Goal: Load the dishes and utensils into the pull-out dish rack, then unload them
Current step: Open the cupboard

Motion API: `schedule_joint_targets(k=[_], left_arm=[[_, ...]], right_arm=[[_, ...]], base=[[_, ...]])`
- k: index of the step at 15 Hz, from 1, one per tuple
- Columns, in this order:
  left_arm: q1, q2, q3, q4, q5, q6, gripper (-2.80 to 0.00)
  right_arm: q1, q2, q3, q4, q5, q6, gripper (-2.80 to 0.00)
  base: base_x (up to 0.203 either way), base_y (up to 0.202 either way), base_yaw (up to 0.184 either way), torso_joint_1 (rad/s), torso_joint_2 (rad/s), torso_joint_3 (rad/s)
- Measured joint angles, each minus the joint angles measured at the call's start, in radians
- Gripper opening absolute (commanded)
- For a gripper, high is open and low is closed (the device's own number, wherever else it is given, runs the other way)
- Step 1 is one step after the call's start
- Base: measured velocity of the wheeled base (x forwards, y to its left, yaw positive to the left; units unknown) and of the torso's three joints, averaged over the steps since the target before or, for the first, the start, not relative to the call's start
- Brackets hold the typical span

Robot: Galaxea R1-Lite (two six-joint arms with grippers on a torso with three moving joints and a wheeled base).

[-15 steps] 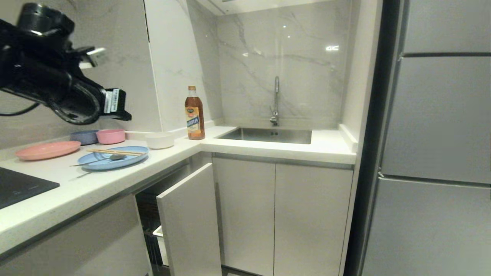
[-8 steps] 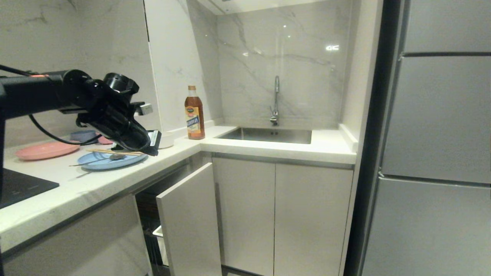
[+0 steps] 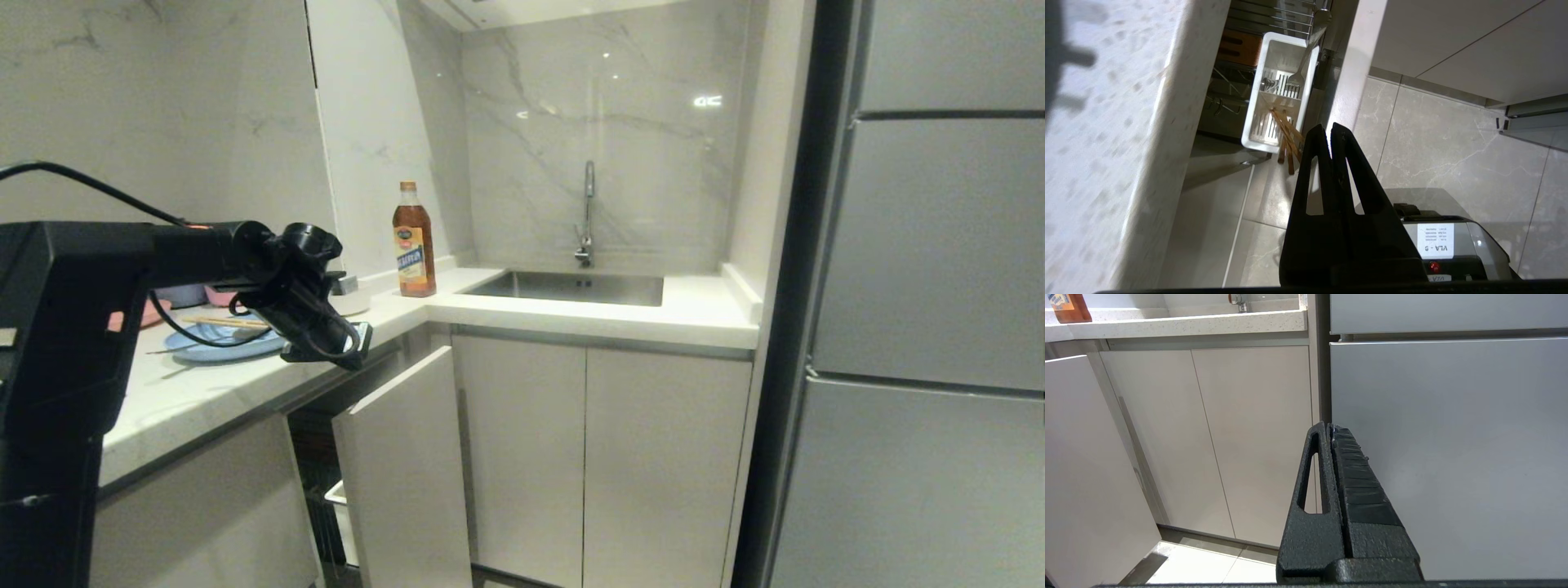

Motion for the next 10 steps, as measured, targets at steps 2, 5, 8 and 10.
schedule_joint_targets(k=[2, 5, 8, 10], left_arm=[[-0.002, 0.032, 0.0, -0.027, 0.001, 0.0, -2.8], [-0.004, 0.072, 0.0, -0.067, 0.03, -0.001, -2.8], [-0.013, 0.11, 0.0, -0.119, 0.076, -0.001, -2.8], [-0.024, 0.128, 0.0, -0.124, 0.085, -0.006, -2.8]], right_arm=[[0.0, 0.0, 0.0, 0.0, 0.0, 0.0, -2.8], [0.001, 0.0, 0.0, 0.0, 0.0, 0.0, -2.8], [0.0, 0.0, 0.0, 0.0, 0.0, 0.0, -2.8], [0.0, 0.0, 0.0, 0.0, 0.0, 0.0, -2.8]], base=[[0.0, 0.0, 0.0, 0.0, 0.0, 0.0], [0.0, 0.0, 0.0, 0.0, 0.0, 0.0], [0.0, 0.0, 0.0, 0.0, 0.0, 0.0], [0.0, 0.0, 0.0, 0.0, 0.0, 0.0]])
